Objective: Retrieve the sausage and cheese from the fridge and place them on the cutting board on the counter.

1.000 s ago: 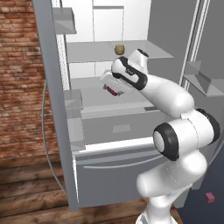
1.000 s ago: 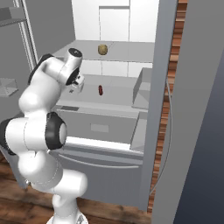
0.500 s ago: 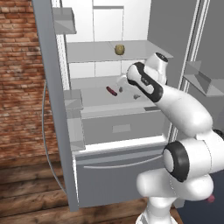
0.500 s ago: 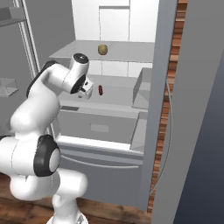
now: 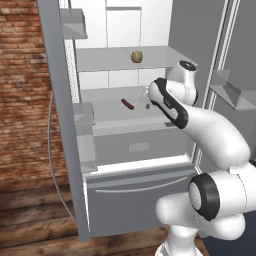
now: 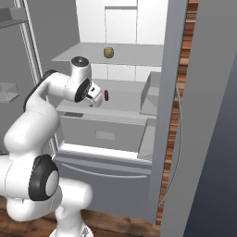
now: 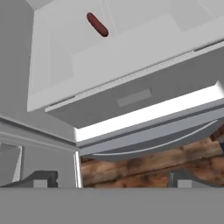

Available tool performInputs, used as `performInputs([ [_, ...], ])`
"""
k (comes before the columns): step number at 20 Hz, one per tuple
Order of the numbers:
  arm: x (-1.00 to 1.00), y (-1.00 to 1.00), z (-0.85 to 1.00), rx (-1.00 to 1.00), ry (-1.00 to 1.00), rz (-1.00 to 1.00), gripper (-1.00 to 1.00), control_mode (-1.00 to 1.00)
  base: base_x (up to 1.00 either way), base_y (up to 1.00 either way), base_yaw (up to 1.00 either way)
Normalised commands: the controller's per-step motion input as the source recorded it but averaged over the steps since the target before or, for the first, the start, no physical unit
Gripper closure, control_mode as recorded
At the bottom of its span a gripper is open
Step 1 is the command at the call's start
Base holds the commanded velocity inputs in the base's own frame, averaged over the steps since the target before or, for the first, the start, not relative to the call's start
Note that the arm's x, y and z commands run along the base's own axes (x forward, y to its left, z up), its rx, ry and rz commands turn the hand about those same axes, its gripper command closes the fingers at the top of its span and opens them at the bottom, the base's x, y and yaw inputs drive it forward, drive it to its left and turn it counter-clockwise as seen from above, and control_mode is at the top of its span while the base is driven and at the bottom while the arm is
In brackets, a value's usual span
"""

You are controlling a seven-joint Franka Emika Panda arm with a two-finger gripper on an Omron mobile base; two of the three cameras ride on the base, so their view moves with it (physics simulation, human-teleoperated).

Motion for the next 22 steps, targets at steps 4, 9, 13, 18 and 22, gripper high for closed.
performInputs([
  [4, -0.02, -0.1, 0.26, -0.12, 0.0, 0.0, -1.0, -1.0, 0.0, 0.0, 0.0],
  [9, -0.08, -0.11, 0.3, -0.07, -0.02, 0.0, -1.0, -1.0, 0.0, 0.0, 0.0],
  [13, -0.22, -0.14, 0.34, -0.05, -0.09, 0.0, -1.0, -1.0, 0.0, 0.0, 0.0],
  [18, -0.27, -0.09, 0.24, -0.02, -0.15, 0.0, -1.0, -1.0, 0.0, 0.0, 0.0],
  [22, -0.28, -0.1, 0.24, 0.0, -0.25, 0.0, -1.0, -1.0, 0.0, 0.0, 0.0],
])
